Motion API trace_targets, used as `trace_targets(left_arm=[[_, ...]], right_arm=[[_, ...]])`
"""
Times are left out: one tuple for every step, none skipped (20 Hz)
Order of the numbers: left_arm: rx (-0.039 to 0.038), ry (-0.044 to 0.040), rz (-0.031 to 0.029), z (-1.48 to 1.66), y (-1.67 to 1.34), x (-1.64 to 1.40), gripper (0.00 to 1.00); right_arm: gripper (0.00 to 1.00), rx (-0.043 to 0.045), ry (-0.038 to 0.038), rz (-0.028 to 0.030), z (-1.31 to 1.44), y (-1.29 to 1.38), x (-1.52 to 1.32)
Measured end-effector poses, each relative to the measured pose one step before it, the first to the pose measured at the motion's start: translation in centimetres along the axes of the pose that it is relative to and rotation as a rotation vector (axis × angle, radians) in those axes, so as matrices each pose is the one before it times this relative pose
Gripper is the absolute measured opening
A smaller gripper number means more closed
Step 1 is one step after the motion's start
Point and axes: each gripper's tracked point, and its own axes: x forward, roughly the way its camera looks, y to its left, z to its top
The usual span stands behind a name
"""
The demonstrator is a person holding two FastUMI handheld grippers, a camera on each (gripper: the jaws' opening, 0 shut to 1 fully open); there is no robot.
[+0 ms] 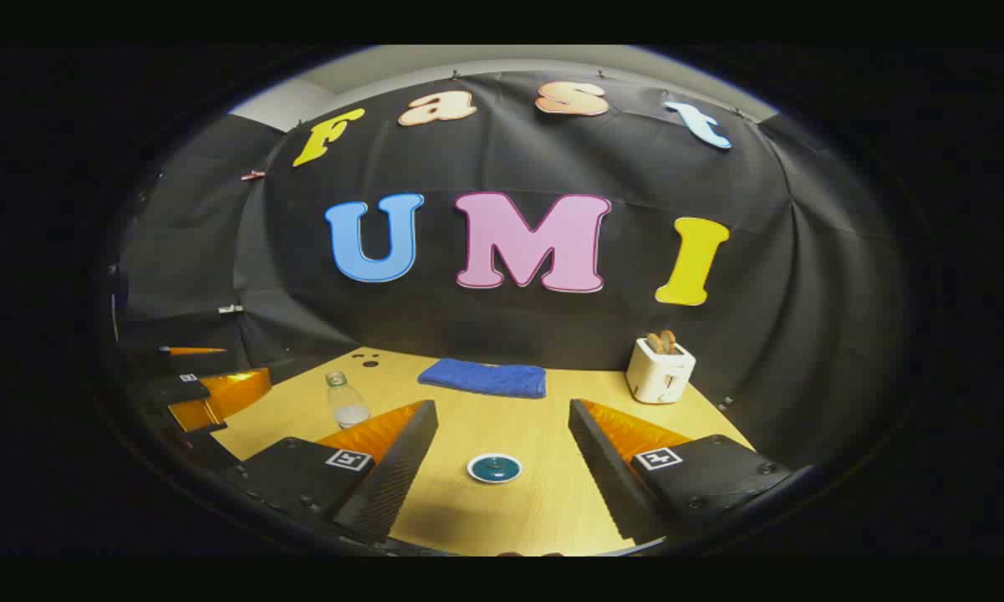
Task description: Open the teacup lid with one hand, grasp the water bottle and pour water into the teacup with the other hand; after pouring, place the water bottle on the coaster and then close the teacup lid.
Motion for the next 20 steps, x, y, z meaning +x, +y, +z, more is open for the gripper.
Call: trace_targets(left_arm=[[0.00045,-0.00121,0.0,0.101,0.067,0.053,0.95],[0.00106,-0.00182,0.00228,-0.013,0.155,-0.105,0.95],[0.00038,-0.0018,-0.00062,0.003,-0.01,-0.051,0.95],[0.0,0.00207,-0.00239,-0.231,-0.071,-0.005,0.92],[-0.00063,0.00502,-0.0015,-0.218,-0.047,-0.003,0.92],[-0.00255,0.00704,0.00064,-0.33,-0.016,0.08,0.95],[-0.00664,0.00641,-0.00097,-0.257,-0.003,0.012,0.95],[-0.00637,0.00655,-0.00512,-0.237,-0.137,0.04,0.95],[-0.0016,0.00706,-0.00211,-0.221,-0.08,0.1,0.95],[0.00269,0.00536,-0.00029,-0.211,0.076,0.192,0.95],[0.00498,0.0051,-0.00151,-0.189,0.054,0.096,0.95],[0.00478,0.00639,-0.00147,-0.263,-0.019,0.22,0.95],[0.00293,0.00822,-0.00123,-0.224,0.025,0.232,0.95],[-0.00011,0.00827,-0.001,-0.261,0.045,0.216,0.95],[-0.00312,0.00748,-0.001,-0.118,0.115,0.128,0.95],[-0.00399,0.00763,-0.00063,-0.19,0.009,0.308,0.95],[-0.00796,0.00848,0.0028,-0.172,0.133,0.243,0.95],[-0.00899,0.0016,0.00131,-0.089,0.148,0.142,0.95],[-0.0034,-0.00021,0.00109,-0.036,0.085,0.175,0.95],[0.00461,-0.00012,0.00048,-0.296,0.028,0.179,0.95]], right_arm=[[0.98,-0.00498,0.00196,0.01379,-0.014,-0.067,-0.115],[0.98,-0.01058,-0.00355,0.00713,0.037,-0.061,-0.153],[0.98,-0.01285,-0.00594,0.00605,0.0,0.145,-0.196],[0.98,-0.00633,-0.00117,0.00757,-0.075,0.206,-0.114],[0.98,-0.00274,0.00548,0.00994,-0.193,0.234,-0.028],[0.98,0.00136,0.00814,0.00966,-0.118,0.181,0.009],[0.98,0.00316,0.0062,0.00528,-0.132,0.036,0.176],[0.98,0.00454,0.00634,0.00212,-0.052,0.057,0.334],[0.99,0.00739,0.00346,0.00028,-0.041,0.164,0.365],[0.98,0.00688,0.0037,-0.00024,-0.221,0.129,0.369],[0.98,0.00538,0.00394,-0.00043,-0.073,0.056,0.492],[0.98,0.00444,0.00183,0.00033,-0.199,0.029,0.261],[0.98,0.00226,0.00154,-0.00017,-0.16,0.047,0.276],[0.98,0.00137,0.0022,0.00032,-0.317,-0.016,0.254],[0.98,-0.00106,0.00242,-0.00037,-0.324,0.041,0.277],[0.98,-0.00128,0.00142,-0.00172,-0.17,0.044,0.332],[0.98,-0.00095,0.00182,-0.00347,-0.252,-0.013,0.239],[0.98,0.00073,0.00252,-0.00394,-0.243,-0.042,0.123],[0.98,0.00005,0.0037,-0.00247,-0.458,-0.094,0.136],[0.98,-0.00165,0.0067,-0.0021,-0.585,-0.011,0.225]])
